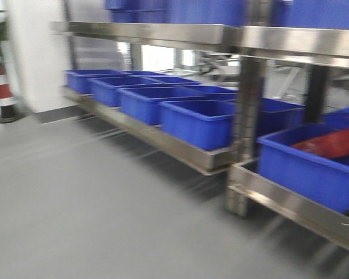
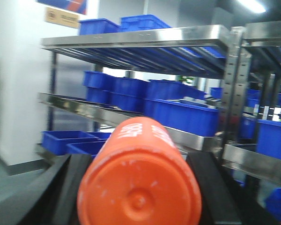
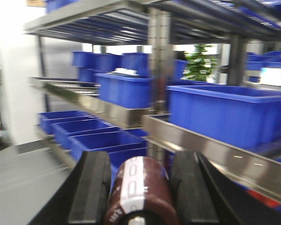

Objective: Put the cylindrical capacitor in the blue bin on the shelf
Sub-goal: 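Drive up to the shelf, bringing both grippers over blue bins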

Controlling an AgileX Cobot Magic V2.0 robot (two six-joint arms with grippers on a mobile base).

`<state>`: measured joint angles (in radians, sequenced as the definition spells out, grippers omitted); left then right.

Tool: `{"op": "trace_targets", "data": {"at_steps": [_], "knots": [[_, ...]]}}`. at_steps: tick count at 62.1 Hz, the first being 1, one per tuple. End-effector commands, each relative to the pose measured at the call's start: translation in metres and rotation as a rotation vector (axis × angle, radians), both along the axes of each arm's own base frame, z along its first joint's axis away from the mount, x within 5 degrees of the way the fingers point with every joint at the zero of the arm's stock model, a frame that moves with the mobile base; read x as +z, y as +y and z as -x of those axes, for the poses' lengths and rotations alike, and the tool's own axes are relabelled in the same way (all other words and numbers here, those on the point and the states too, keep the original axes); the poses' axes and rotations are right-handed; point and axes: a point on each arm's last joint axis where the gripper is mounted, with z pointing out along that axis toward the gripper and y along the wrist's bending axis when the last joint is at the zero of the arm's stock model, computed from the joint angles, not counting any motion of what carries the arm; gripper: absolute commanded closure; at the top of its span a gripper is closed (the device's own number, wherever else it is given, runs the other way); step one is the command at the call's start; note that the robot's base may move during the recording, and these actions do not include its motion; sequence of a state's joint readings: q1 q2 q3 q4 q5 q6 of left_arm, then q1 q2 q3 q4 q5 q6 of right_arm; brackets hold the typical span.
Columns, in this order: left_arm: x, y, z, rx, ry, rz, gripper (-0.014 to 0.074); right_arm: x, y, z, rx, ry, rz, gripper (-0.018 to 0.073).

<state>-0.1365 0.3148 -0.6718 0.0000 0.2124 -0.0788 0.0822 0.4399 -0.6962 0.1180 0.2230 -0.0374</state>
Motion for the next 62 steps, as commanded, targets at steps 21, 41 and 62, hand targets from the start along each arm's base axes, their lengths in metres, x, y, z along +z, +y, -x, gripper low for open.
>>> {"op": "trace_targets", "data": {"at_steps": [21, 41, 62], "knots": [[0.0013, 0.0003, 0.0011, 0.004, -0.017, -0.003, 0.0707, 0.0026, -0.0004, 0.0016, -0.003, -0.027, -0.001, 0.0727], [0.0013, 0.0003, 0.0011, 0.004, -0.017, -0.003, 0.0707, 0.0028, -0.0004, 0.0016, -0.003, -0.029, -0.001, 0.0727], [0.0014, 0.0003, 0.0011, 0.004, -0.019, -0.003, 0.0707, 0.0028, -0.0004, 0.0016, -0.003, -0.029, -0.001, 0.0727]]}}
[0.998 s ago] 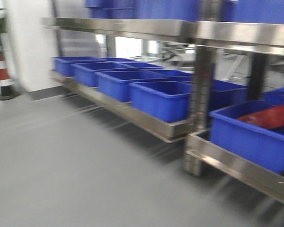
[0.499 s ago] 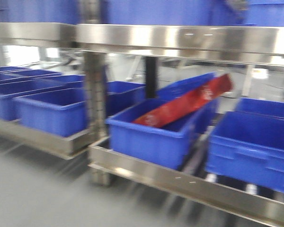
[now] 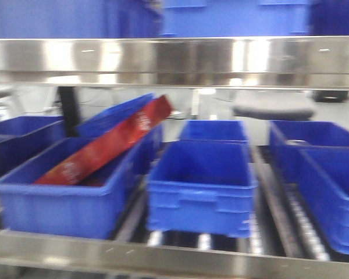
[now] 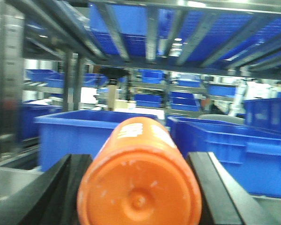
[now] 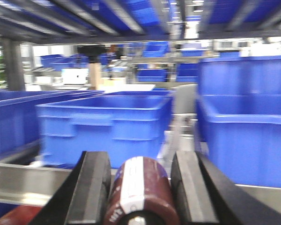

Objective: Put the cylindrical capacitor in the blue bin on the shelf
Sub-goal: 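Drive up to the shelf, bringing both grippers over blue bins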

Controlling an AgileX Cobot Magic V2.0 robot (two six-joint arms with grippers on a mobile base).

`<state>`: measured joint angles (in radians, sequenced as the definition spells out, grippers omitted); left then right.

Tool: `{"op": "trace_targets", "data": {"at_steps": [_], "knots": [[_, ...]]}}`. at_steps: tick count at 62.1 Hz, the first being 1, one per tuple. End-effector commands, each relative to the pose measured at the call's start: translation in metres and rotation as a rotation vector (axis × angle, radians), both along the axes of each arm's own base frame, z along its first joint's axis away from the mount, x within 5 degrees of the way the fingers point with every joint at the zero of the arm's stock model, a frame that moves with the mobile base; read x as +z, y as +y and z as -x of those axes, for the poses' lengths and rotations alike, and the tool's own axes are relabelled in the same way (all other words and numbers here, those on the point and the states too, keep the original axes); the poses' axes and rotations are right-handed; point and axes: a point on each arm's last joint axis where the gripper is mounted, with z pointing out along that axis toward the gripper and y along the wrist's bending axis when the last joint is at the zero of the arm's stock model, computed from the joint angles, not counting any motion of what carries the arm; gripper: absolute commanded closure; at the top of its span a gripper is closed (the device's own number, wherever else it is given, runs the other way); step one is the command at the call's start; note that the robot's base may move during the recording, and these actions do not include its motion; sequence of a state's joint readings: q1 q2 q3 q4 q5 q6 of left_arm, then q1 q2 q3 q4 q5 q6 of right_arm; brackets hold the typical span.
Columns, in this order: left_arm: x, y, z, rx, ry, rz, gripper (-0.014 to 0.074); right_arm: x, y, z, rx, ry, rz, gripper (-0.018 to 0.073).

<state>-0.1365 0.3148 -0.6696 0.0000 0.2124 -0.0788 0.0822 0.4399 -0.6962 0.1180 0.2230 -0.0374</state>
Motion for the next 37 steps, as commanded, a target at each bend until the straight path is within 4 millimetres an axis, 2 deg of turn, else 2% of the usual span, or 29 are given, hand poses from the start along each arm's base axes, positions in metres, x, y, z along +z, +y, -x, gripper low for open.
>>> {"op": "trace_targets", "data": {"at_steps": [1, 37], "knots": [[0.0021, 0.0004, 0.0014, 0.004, -0.021, -0.002, 0.0707, 0.0028, -0.0004, 0.0016, -0.003, -0.029, -0.001, 0.0727], [0.0023, 0.0004, 0.0015, 0.004, -0.023, -0.002, 0.0707, 0.0028, -0.0004, 0.0016, -0.003, -0.029, -0.001, 0.0727]]}}
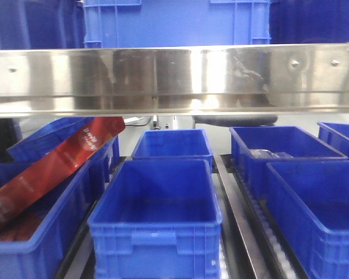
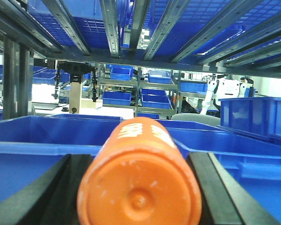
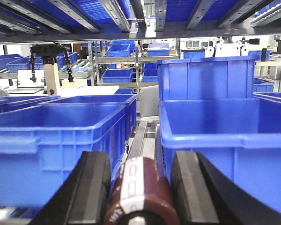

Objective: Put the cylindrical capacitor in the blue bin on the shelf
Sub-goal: 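Drive up to the shelf, bringing both grippers over blue bins, then lower both held objects into the blue bins and open both grippers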

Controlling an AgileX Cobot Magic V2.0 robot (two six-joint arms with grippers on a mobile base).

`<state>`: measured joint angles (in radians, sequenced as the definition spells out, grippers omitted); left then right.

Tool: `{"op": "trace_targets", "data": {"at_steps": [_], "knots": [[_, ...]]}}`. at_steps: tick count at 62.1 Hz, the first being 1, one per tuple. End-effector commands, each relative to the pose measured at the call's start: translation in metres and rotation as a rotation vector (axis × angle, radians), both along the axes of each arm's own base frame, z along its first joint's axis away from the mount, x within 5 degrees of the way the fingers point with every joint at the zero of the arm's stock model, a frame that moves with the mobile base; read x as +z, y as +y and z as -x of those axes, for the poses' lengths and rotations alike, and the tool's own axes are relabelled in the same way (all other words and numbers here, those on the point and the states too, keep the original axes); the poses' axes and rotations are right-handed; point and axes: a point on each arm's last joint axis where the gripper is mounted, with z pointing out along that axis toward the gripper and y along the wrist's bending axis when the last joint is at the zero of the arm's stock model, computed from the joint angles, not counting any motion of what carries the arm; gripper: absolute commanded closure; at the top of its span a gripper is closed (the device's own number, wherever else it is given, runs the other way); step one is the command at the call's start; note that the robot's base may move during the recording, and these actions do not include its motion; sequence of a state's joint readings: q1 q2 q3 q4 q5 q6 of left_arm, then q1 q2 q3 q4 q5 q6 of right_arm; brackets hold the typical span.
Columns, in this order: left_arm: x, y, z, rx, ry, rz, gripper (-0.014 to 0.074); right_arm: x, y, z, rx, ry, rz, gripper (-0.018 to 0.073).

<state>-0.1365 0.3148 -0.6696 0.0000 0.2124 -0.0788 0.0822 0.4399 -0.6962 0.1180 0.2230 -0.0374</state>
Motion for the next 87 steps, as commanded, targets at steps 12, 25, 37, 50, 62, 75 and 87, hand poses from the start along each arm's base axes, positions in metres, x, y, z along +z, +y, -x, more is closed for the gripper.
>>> {"op": "trace_targets", "data": {"at_steps": [12, 25, 37, 50, 62, 75, 87], "knots": [[0.0023, 0.0004, 0.0015, 0.004, -0.023, -0.002, 0.0707, 0.0028, -0.0004, 0.0016, -0.003, -0.029, -0.001, 0.0727], [0.0023, 0.0004, 0.0015, 0.004, -0.023, -0.002, 0.0707, 0.0028, -0.0004, 0.0016, -0.003, -0.029, -0.001, 0.0727], [0.0023, 0.0004, 0.0015, 0.004, -0.023, -0.002, 0.0707, 0.0028, -0.0004, 0.0016, -0.003, -0.029, -0.001, 0.0727], [0.0023, 0.0004, 0.0015, 0.004, -0.023, -0.002, 0.0707, 0.0028, -0.0004, 0.0016, -0.003, -0.029, -0.001, 0.0727], [0.0023, 0.0004, 0.0015, 0.004, -0.023, -0.002, 0.0707, 0.0028, -0.0004, 0.0016, -0.003, -0.029, -0.001, 0.0727], [0.0023, 0.0004, 0.0015, 0.004, -0.023, -0.002, 0.0707, 0.0028, -0.0004, 0.0016, -0.003, -0.029, -0.001, 0.0727], [0.0032, 0.0004, 0.0017, 0.004, -0.033, -0.001, 0.0707, 0.0028, -0.0004, 0.0016, -0.003, -0.029, -0.001, 0.0727]]}}
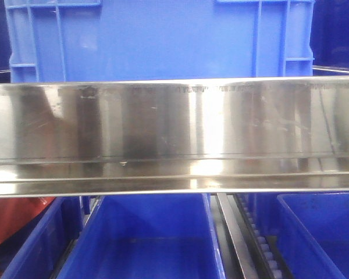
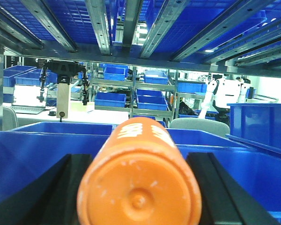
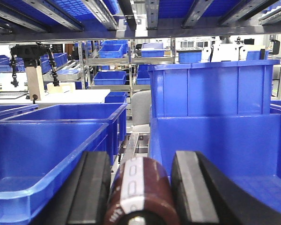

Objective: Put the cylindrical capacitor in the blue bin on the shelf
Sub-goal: 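Lower both held objects into the blue bins and open both grippers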

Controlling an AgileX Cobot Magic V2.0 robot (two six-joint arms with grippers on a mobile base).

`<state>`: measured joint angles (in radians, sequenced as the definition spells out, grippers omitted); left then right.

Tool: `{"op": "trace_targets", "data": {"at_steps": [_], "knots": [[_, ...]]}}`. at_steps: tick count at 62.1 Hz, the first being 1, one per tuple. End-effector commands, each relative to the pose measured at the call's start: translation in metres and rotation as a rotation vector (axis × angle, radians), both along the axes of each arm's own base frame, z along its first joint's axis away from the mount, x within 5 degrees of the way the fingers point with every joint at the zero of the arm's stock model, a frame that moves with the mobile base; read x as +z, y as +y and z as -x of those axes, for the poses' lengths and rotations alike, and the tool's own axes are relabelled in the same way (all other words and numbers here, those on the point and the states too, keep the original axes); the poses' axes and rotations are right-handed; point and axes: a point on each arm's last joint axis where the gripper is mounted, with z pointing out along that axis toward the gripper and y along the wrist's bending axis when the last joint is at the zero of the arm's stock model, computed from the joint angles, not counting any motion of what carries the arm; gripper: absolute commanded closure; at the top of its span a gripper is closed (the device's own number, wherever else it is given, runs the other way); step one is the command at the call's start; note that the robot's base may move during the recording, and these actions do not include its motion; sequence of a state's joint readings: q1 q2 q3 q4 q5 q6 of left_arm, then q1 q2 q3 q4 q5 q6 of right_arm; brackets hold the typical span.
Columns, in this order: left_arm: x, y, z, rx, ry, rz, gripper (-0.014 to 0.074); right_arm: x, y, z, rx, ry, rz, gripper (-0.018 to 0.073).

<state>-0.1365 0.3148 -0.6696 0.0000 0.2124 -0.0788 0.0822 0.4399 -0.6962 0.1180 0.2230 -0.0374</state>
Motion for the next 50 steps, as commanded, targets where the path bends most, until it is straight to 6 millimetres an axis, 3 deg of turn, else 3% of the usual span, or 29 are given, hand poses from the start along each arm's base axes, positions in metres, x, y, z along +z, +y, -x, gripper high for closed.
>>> {"op": "trace_targets", "data": {"at_steps": [1, 24, 33, 38, 50], "knots": [[0.004, 0.0, 0.002, 0.004, -0.039, 0.0, 0.0707, 0.003, 0.0, 0.002, -0.003, -0.029, -0.001, 0.0727], [0.008, 0.001, 0.003, 0.004, -0.084, 0.006, 0.0707, 0.005, -0.001, 0.002, -0.006, -0.052, -0.004, 0.0727], [0.01, -0.001, -0.003, -0.006, -0.05, 0.021, 0.0707, 0.015, 0.0, -0.002, -0.003, -0.062, -0.003, 0.0727], [0.017, -0.003, -0.014, -0.016, 0.013, 0.019, 0.0707, 0.027, 0.001, -0.011, 0.003, -0.054, 0.002, 0.0727], [0.04, -0.013, -0.066, -0.036, 0.117, 0.003, 0.0707, 0.05, 0.012, -0.045, 0.066, -0.02, 0.005, 0.0727]]}}
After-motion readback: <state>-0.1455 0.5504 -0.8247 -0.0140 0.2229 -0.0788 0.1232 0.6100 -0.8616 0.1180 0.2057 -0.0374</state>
